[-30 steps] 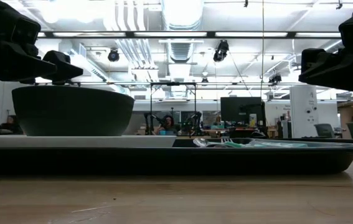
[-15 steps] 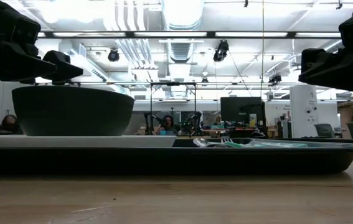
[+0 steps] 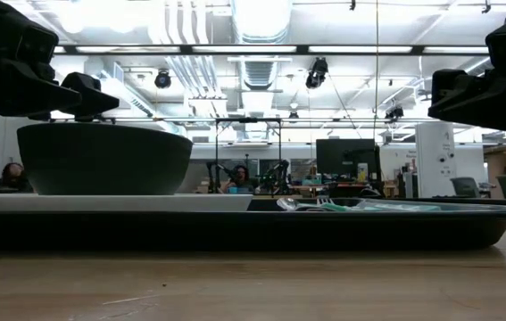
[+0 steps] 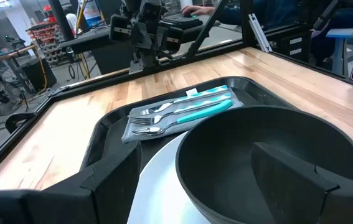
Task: Set up tray
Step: Return to Home Position
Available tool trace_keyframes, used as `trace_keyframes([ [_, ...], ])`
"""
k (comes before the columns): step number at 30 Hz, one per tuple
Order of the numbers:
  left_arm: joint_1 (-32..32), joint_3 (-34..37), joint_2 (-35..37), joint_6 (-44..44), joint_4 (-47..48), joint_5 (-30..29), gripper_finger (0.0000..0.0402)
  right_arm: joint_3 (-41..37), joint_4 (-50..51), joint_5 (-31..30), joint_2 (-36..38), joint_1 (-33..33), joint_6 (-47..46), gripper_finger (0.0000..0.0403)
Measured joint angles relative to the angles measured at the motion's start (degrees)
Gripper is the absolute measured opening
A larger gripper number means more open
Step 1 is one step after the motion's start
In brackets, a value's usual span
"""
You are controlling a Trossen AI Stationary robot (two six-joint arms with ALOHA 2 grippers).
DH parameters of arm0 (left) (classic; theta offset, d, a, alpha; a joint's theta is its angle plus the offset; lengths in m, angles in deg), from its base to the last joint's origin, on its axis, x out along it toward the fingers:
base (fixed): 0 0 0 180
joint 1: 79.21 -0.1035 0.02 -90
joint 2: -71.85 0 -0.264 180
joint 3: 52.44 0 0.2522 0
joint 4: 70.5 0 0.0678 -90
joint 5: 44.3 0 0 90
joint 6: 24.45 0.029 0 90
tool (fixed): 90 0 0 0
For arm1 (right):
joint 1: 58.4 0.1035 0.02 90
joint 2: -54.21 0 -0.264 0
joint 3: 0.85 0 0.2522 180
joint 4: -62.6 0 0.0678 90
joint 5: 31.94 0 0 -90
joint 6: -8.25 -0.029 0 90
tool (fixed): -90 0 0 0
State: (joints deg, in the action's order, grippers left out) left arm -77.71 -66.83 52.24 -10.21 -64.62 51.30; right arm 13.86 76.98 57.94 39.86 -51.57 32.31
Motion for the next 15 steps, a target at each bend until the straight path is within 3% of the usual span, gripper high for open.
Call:
trace_keyframes([
  [15, 0.0, 0.0, 0.0, 0.0, 0.0, 0.0, 0.0280, 0.0, 0.0, 0.0, 0.0, 0.0, 0.0, 0.0076],
])
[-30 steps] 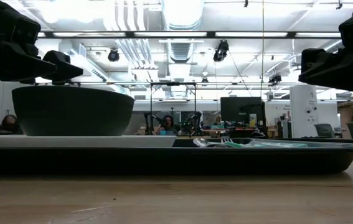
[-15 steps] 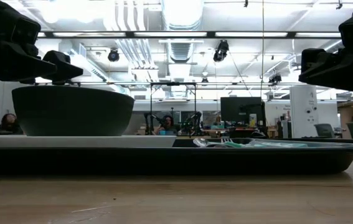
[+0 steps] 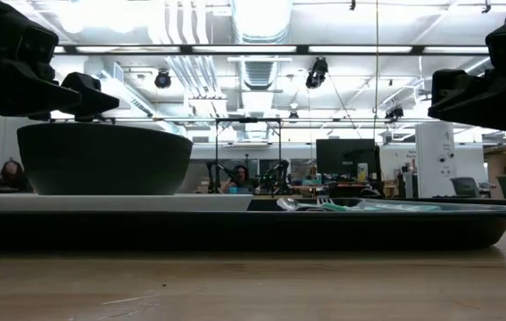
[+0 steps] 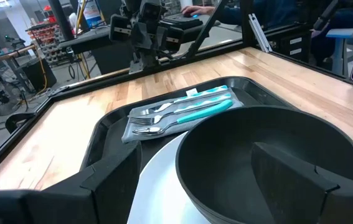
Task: Set up tray
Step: Return to Home Position
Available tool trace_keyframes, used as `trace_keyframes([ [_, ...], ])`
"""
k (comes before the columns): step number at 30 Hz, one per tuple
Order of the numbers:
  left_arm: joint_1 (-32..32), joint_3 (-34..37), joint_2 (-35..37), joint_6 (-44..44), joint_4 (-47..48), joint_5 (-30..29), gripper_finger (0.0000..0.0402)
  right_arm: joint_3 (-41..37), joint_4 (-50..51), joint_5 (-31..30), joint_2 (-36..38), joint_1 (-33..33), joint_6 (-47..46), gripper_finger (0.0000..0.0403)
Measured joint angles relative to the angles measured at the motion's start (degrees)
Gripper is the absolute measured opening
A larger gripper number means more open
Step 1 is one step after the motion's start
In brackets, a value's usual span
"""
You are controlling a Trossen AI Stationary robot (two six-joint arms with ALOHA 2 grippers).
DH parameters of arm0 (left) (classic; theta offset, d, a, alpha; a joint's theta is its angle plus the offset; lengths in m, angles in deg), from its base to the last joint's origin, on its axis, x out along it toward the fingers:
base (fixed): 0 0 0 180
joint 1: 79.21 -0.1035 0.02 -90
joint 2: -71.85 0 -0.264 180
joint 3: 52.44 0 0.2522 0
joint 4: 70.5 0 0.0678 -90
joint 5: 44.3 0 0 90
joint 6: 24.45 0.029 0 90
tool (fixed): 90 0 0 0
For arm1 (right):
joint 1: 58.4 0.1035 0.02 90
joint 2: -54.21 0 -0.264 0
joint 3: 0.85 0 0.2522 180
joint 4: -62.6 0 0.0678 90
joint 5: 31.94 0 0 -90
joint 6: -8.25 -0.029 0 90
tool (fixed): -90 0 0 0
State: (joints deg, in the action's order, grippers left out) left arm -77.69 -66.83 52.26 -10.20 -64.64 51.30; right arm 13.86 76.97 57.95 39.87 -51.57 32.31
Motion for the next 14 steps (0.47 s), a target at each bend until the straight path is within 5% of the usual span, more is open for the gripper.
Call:
trace_keyframes([
  [14, 0.0, 0.0, 0.0, 0.0, 0.0, 0.0, 0.0280, 0.0, 0.0, 0.0, 0.0, 0.0, 0.0, 0.0072],
])
